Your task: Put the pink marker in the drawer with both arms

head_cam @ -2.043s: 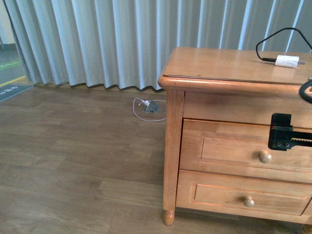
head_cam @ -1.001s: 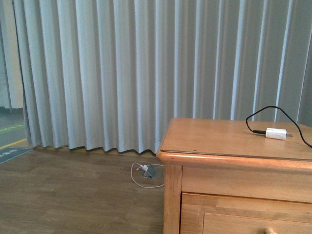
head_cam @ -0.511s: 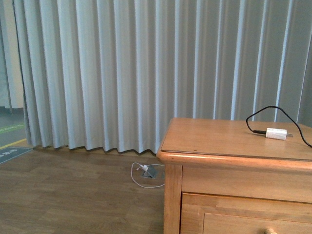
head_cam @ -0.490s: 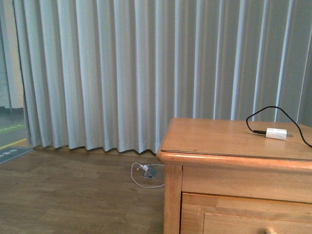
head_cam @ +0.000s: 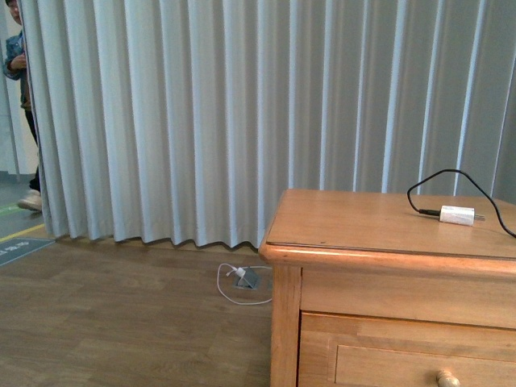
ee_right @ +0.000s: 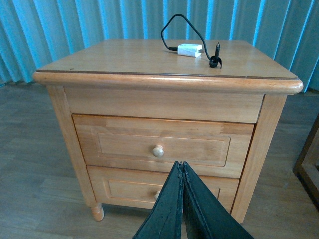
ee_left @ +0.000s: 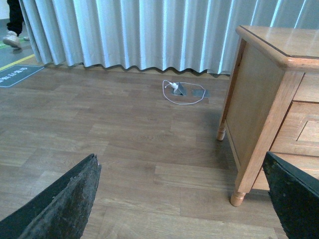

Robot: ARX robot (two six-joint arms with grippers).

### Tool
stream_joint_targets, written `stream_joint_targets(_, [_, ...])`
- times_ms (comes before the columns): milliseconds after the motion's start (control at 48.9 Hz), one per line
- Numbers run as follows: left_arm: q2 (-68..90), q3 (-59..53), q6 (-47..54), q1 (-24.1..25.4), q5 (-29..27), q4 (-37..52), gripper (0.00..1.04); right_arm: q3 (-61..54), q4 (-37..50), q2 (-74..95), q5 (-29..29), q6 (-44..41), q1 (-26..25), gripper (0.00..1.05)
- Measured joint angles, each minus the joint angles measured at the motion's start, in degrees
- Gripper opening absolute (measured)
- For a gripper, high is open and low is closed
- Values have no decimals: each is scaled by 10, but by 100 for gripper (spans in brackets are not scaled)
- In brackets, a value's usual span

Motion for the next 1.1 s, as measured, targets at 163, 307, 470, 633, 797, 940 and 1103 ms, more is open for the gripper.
stream_joint_targets(163, [0,0,0,0,0,0,99,-17,-1,-13,0,0,0,1])
stream_joint_targets(307, [0,0,0,0,0,0,99,-17,-1,-14,0,0,0,1])
stream_joint_targets(470, [0,0,0,0,0,0,99,-17,-1,-14,0,0,0,1])
stream_joint_targets(633, [0,0,0,0,0,0,99,-17,-1,-14,0,-1,0,28])
stream_joint_targets(797, [0,0,0,0,0,0,99,-17,-1,-14,0,-1,0,65])
stream_joint_targets(940, [0,0,0,0,0,0,99,-17,-1,-14,0,-1,0,97])
stream_joint_targets(1103, [0,0,0,0,0,0,99,-17,-1,-14,0,-1,0,96])
